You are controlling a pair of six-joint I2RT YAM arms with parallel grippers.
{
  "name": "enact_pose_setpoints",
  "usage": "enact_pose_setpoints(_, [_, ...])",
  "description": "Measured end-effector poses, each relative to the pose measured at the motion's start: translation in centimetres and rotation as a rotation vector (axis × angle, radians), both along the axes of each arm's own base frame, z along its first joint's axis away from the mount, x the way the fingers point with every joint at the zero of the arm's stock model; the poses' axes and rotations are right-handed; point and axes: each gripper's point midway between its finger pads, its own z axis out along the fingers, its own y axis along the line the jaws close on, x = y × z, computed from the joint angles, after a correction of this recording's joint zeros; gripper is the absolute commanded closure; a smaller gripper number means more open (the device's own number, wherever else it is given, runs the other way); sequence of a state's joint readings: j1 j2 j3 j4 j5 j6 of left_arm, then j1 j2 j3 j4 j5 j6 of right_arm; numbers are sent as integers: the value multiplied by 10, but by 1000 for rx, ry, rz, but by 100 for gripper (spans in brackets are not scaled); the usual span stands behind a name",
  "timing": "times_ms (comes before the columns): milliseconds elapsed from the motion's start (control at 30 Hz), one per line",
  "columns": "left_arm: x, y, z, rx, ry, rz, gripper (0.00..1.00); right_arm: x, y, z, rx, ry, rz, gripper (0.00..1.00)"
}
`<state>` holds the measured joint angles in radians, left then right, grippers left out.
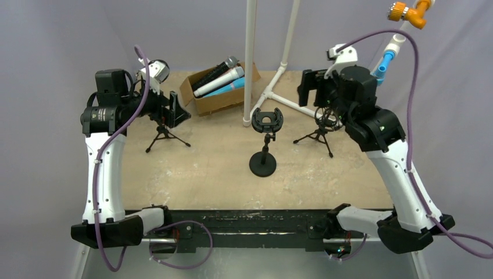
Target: Attach the microphones to the stand
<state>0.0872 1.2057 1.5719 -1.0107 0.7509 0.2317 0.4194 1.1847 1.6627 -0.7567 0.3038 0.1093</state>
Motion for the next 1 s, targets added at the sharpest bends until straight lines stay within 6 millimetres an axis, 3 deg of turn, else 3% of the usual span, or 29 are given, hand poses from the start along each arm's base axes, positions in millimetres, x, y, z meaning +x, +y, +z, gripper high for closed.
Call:
enact_pose_setpoints(100, [-1, -3, -2, 0, 6, -9, 0, -15, 52, -3, 24, 12, 152, 7])
enact_pose_setpoints(200, [-2, -6, -8, 4, 20, -20, 0, -24, 103, -31, 10, 72, 274, 13])
enact_pose_setpoints(367, [-3, -9, -14, 31, 21, -33, 0, -33, 153, -105, -83, 219, 380, 16])
enact_pose_setpoints(500, [-3, -10, -20, 46, 27, -44, 0, -39, 180, -135, -149, 271, 439, 20])
enact_pose_setpoints(633, [-6, -13, -38, 67, 62, -57, 0, -37, 192, -144, -193, 263, 461, 27])
enact_pose_setpoints(833, [-16, -20, -70, 107, 127, -90, 0, -28, 192, -150, -235, 253, 439, 50])
enact_pose_setpoints(967, [-18, -23, -86, 130, 148, -102, 0, -20, 185, -149, -270, 232, 409, 83])
enact_pose_setpoints(1000, [-18, -24, -88, 134, 151, -104, 0, -18, 183, -148, -280, 227, 404, 86])
